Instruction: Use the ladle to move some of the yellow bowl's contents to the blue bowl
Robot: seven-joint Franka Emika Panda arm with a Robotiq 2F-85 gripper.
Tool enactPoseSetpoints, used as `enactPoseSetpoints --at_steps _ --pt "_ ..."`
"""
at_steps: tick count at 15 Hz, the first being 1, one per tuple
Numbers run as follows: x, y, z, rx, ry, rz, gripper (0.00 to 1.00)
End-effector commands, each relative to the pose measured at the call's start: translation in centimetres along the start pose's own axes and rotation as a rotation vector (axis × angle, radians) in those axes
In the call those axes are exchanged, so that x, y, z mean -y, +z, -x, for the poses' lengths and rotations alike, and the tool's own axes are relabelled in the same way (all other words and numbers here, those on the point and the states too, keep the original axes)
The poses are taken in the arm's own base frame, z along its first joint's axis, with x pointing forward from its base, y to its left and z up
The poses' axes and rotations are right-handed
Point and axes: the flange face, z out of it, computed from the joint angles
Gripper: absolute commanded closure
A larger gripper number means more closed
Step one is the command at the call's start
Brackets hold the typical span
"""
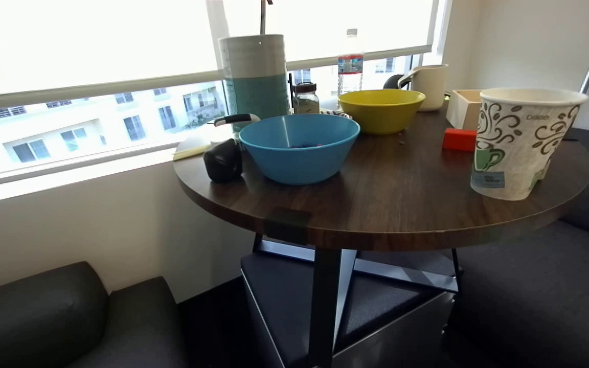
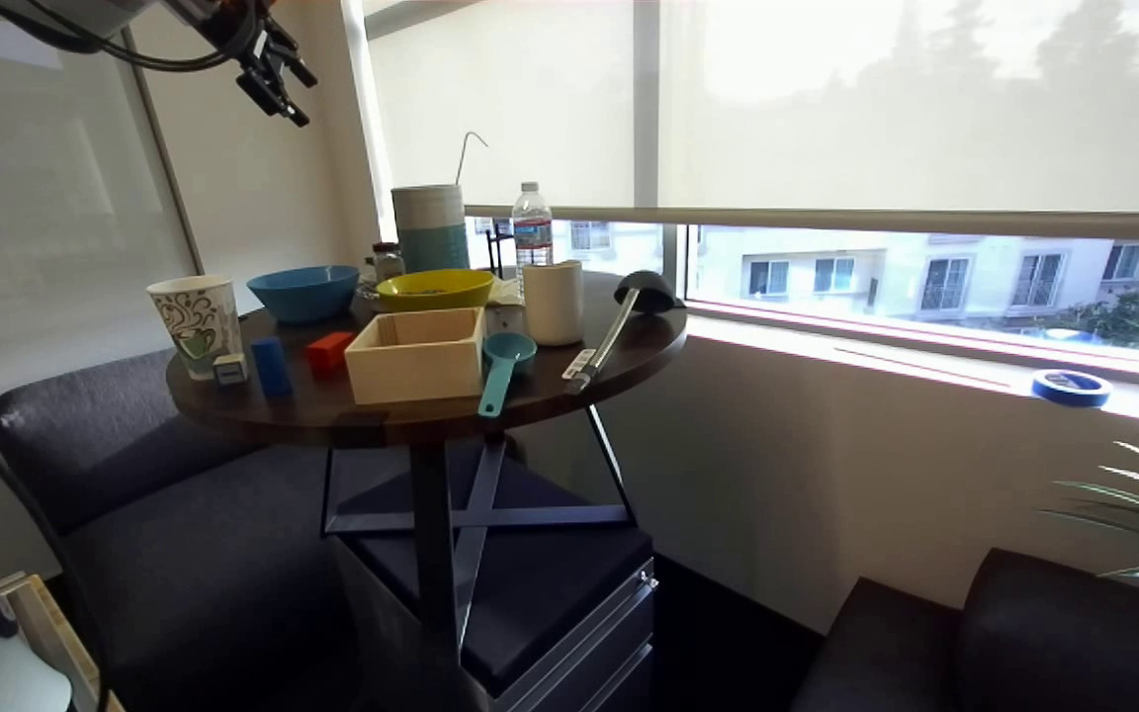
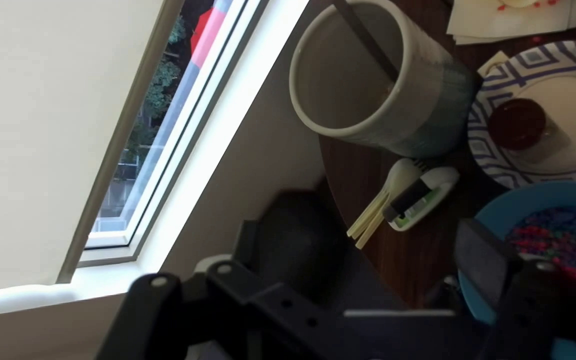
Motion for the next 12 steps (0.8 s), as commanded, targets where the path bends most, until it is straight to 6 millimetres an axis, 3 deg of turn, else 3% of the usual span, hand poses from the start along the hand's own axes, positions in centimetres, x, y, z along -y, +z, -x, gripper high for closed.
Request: enactPoseSetpoints --at_steps 1,4,5,12 --pt "2.9 -2.9 -0.7 -0.017 0.021 -0.029 0.0" --pt "4.1 -4.2 -1.1 0.018 0.007 -0.058 0.0" --pt "2.7 -3.0 -0.9 0.01 0.003 -0.045 0.0" --pt "3.7 -3.8 -1.0 0.019 0.0 -0.058 0.0"
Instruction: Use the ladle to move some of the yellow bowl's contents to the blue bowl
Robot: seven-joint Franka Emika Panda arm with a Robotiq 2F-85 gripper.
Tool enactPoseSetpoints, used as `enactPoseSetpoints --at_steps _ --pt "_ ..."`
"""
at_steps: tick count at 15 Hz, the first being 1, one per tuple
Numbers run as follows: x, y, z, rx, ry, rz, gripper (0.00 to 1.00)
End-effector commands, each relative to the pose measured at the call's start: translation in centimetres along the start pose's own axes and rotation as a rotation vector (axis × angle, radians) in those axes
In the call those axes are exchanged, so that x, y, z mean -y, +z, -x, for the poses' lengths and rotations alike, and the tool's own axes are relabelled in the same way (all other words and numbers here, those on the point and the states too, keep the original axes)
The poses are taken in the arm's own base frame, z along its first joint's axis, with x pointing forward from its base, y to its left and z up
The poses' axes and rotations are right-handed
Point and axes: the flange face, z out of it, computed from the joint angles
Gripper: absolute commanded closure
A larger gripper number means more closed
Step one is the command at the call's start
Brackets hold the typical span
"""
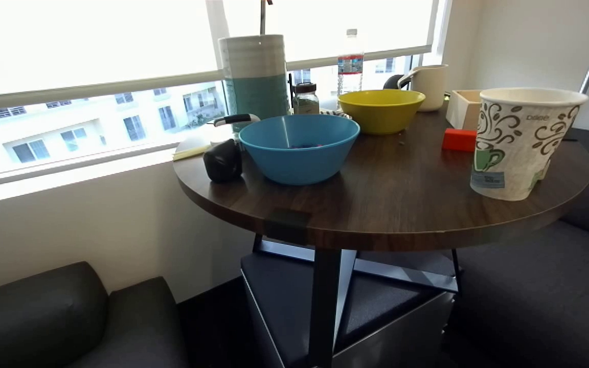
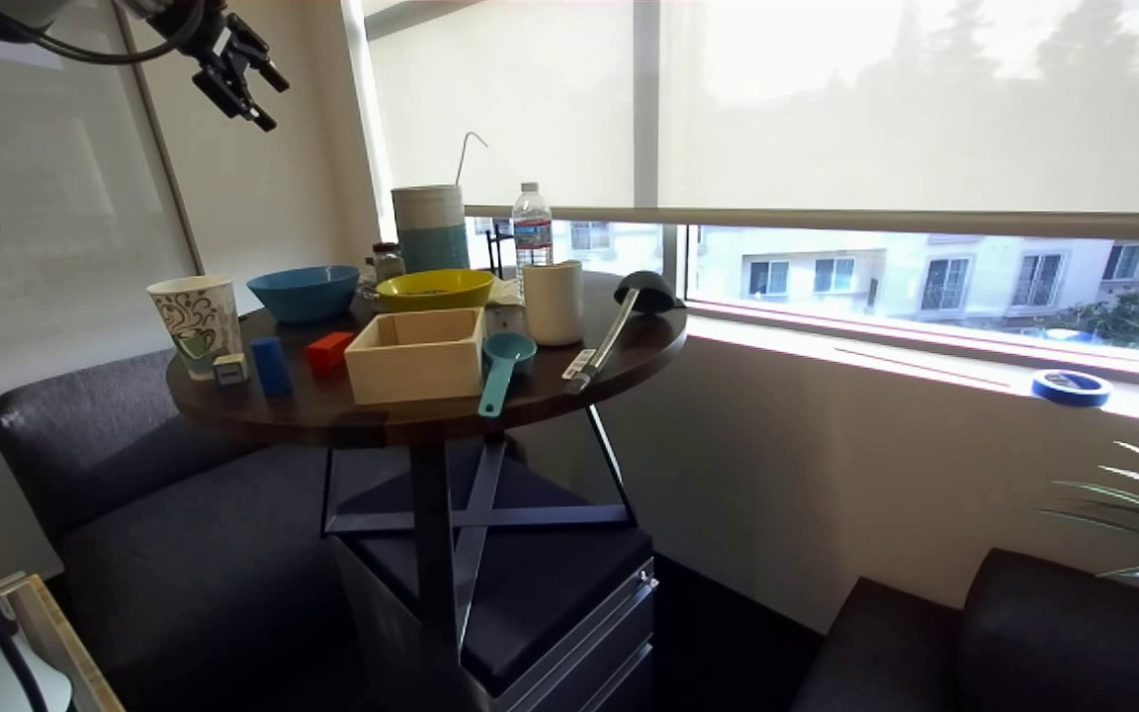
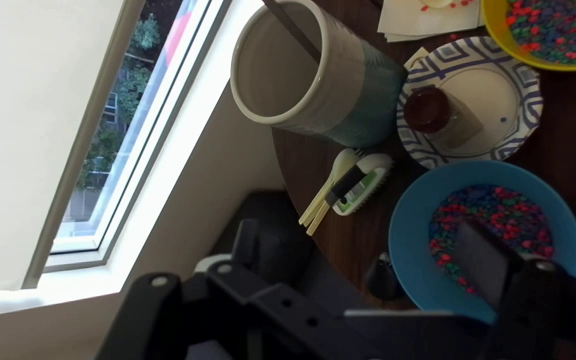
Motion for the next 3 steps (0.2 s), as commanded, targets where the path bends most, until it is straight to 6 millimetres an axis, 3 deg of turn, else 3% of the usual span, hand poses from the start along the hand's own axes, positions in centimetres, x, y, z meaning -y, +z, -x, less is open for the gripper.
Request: enactPoseSetpoints --at_steps 1,3 --pt "-0.09 -0.03 -0.03 0.0 0.0 -0.001 0.0" --pt "-0.09 -0.02 -0.03 0.0 0.0 -0.002 0.0"
